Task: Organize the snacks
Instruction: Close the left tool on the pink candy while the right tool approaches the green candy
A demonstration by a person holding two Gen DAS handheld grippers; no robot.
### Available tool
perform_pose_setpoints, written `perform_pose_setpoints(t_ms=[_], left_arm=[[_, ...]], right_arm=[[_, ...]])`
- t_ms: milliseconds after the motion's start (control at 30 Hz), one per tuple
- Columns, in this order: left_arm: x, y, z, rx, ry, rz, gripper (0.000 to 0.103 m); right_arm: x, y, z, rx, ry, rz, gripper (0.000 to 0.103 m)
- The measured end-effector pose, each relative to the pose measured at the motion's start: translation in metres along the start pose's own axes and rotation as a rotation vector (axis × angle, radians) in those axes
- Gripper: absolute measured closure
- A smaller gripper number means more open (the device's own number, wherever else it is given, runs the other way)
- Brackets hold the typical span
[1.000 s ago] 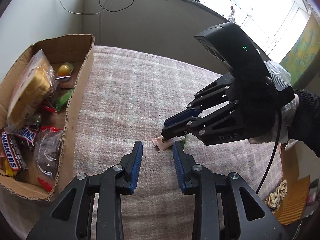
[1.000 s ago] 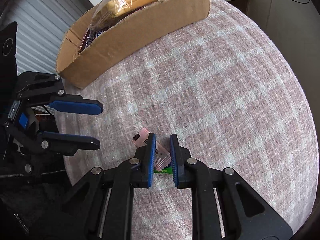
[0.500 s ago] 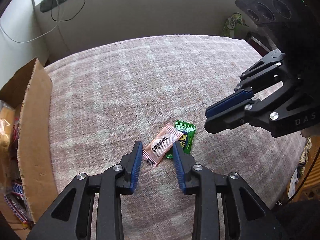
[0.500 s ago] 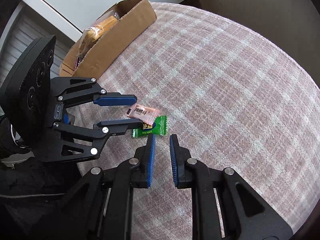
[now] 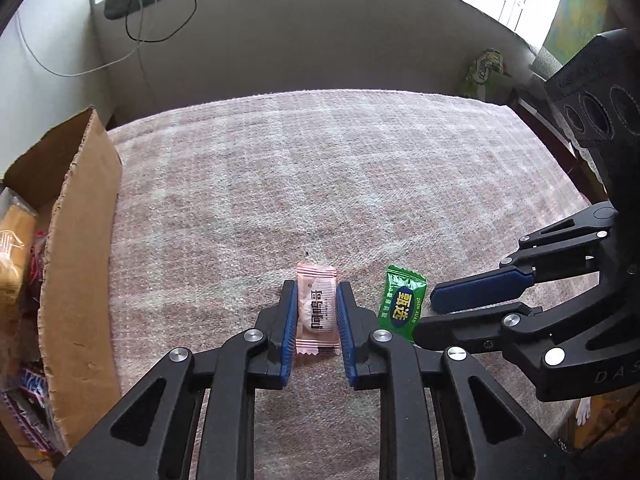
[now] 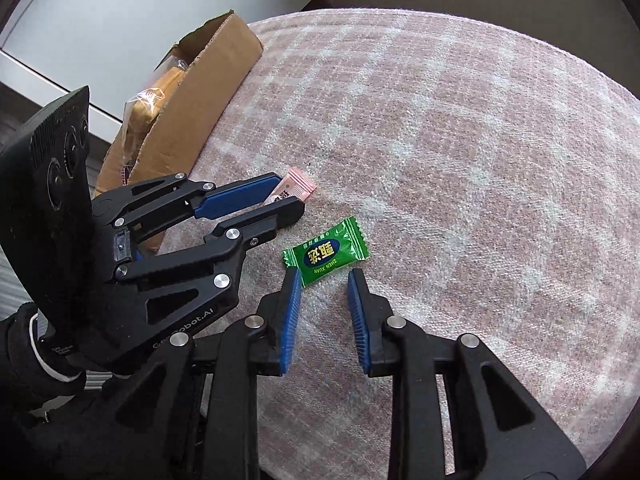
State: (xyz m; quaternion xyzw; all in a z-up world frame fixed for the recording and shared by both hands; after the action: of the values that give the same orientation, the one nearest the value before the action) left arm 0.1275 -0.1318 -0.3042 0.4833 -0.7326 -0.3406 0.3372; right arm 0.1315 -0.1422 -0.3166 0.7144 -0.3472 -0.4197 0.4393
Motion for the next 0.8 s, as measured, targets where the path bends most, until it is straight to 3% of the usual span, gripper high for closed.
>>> perform_pose_setpoints(t_ms=[200,333,567,733,800], left_arm=[[-0.014,0.013,0.014,0.035,0.098,0.002,0.085],[-0.017,0.022,0.028,0.06,0.151,0.006,0.085],[-0.021,0.032,0.041,0.092,0.188,0.013,0.086],[-0.023,0.037,0.05,0.103,0.211,0.023,0.086],[-0.022,0.038,0.051,0.103,0.214,0.028,0.086]], right_arm=[[-0.002,-0.005,-0.006,0.02,-0.104,0.069,0.065],[-0.01,-0.008,-0.011,0.021,-0.106,0.148,0.065],[-0.027,-0.02,-0.018,-0.012,0.011,0.28,0.063],[-0.039,-0.029,-0.022,-0.054,0.19,0.416,0.068],[-0.041,-0.03,-0.024,-0.057,0.222,0.422,0.068]])
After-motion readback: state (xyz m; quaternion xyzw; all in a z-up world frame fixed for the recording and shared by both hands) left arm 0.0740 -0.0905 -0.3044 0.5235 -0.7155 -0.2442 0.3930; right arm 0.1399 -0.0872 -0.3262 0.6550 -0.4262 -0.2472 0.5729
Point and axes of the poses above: each gripper's, at about its wrist camera, not at the fingertips, and y roughly against the way its jaws point, x to its right, z to its underside, the point moved 7 cm from there along -y, roughly the way its jaws point, and after that the axes turned 5 degrees about z, right-handed, at the moved point
